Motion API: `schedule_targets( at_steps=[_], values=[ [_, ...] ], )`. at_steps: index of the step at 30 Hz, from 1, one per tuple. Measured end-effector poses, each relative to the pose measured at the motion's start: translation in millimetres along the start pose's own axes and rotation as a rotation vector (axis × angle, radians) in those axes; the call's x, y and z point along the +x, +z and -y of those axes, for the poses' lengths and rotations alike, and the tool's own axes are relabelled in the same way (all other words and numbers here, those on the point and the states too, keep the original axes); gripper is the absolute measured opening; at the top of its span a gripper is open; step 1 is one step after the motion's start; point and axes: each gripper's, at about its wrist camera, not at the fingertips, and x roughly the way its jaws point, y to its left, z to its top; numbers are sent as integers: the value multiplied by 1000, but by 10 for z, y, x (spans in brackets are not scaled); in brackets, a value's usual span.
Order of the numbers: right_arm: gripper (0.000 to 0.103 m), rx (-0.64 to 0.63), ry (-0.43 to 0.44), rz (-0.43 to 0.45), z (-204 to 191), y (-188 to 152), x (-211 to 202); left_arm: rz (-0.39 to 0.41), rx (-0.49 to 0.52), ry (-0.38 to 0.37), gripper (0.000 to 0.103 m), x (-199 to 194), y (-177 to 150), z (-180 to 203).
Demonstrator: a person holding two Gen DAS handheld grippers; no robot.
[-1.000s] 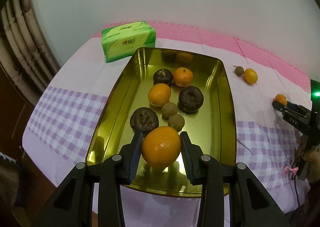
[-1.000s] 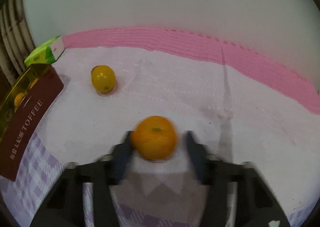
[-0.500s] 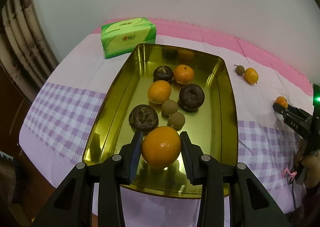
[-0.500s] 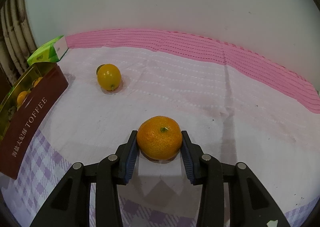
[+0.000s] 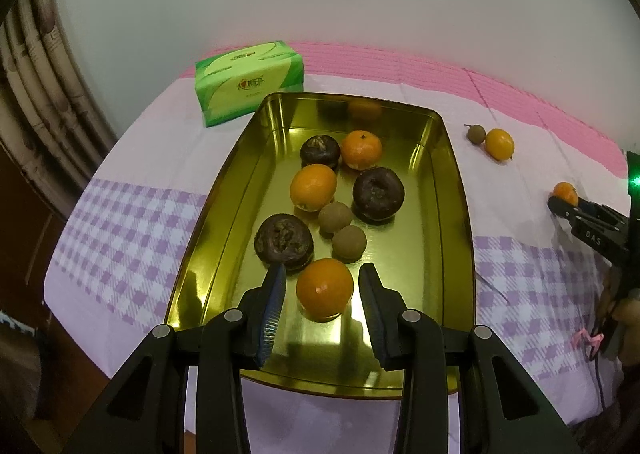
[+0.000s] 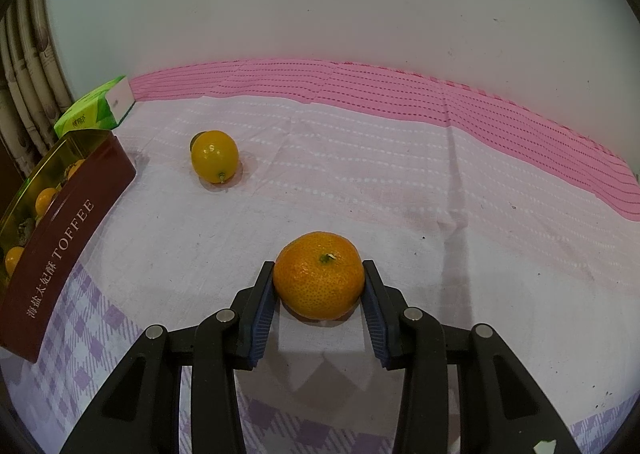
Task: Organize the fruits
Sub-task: 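Withdraw the open left gripper while the right gripper carries the mandarin to the tray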
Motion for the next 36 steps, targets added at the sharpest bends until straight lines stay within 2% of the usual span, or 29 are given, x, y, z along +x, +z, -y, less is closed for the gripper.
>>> schedule_targets(
  at_steps=[16,22,28,30,36],
  values=[
    [38,-17,-5,-3,-33,-25,-13,29,11,26,40,-95,6,51],
    [38,-27,26,-16,-134,-145,-122,37,21,46,41,-125,10,73],
    [38,-14,75,-25,-248,-219,-241,45,16,66,48,-145,12,66],
    [38,-15,100,-22,-320,-217,-300,50,15,75,54,-156,11,64],
    [38,-31,193,12,-605,-77,-549,57,7,97,65,-181,20,33]
  ],
)
